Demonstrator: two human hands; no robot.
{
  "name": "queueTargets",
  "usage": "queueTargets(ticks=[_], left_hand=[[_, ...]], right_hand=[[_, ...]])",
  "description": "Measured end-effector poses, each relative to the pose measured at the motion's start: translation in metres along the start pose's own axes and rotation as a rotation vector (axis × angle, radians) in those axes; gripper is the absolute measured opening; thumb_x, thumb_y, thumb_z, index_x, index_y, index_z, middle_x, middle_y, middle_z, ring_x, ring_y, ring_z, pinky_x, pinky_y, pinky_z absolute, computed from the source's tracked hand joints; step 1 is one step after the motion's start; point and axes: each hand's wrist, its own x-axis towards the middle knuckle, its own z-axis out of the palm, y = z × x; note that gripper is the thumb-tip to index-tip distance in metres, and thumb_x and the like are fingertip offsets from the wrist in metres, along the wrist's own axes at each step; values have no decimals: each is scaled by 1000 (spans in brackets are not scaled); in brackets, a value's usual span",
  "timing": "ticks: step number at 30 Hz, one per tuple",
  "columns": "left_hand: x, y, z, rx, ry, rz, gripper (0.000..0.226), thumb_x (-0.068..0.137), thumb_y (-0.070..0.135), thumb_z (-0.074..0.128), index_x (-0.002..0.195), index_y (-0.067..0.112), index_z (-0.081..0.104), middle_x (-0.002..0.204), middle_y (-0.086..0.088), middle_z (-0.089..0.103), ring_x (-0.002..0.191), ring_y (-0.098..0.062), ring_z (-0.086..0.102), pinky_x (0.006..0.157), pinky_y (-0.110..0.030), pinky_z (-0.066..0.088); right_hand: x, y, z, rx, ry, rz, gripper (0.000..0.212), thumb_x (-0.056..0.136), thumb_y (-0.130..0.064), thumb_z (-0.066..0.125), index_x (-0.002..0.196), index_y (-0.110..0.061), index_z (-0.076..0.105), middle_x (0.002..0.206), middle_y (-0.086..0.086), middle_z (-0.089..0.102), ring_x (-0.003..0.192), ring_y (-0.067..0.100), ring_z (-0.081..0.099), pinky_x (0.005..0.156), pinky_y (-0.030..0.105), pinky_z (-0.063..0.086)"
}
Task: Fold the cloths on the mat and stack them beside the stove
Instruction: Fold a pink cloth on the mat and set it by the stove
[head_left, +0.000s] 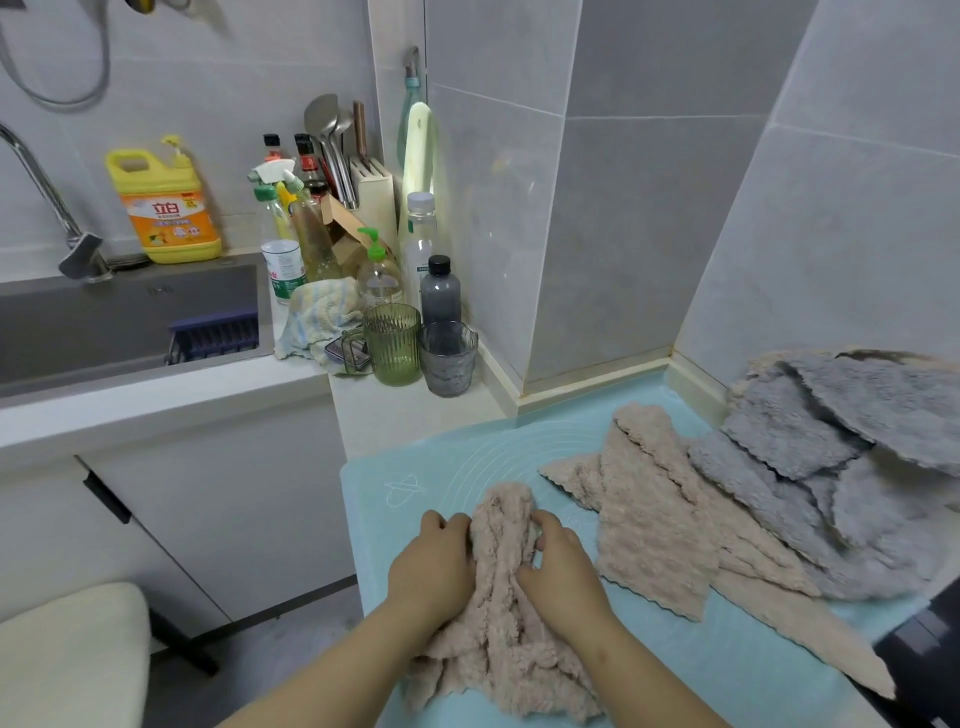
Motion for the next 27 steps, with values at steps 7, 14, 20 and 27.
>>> queueTargets(ticks=[7, 14, 20, 27], left_hand=[[-2, 2, 6, -163, -25, 84, 20, 95, 27, 37, 105, 18, 51, 99, -1, 47, 88, -16, 46, 75, -29, 42], [2, -3, -20, -934, -136, -56, 4, 92, 14, 51, 91, 18, 51, 73, -4, 55, 60, -13, 48, 58, -24, 41], [17, -22, -48, -681, 125, 33, 20, 86, 5, 50, 78, 23, 46, 82, 0, 50, 64, -11, 40, 58, -20, 34], [23, -41, -57, -14, 585, -1, 24, 85, 11, 56, 104, 23, 63, 132, -9, 44, 121, -33, 41, 92, -43, 41]], right_hand=[[1, -5, 5, 8, -30, -69, 34, 88, -15, 48, 121, -24, 48, 107, -2, 59, 97, 15, 56, 86, 36, 50], [4, -13, -5, 106, 56, -77, 38, 85, -14, 51, 120, -29, 47, 102, -2, 57, 88, 15, 56, 77, 35, 49], [9, -11, -22, 72, 242, -71, 26, 91, -12, 46, 115, -21, 48, 110, 0, 44, 77, 18, 53, 69, 34, 46], [13, -11, -35, -43, 263, 2, 51, 94, -7, 38, 141, -21, 27, 134, 8, 31, 96, 21, 48, 80, 33, 45]])
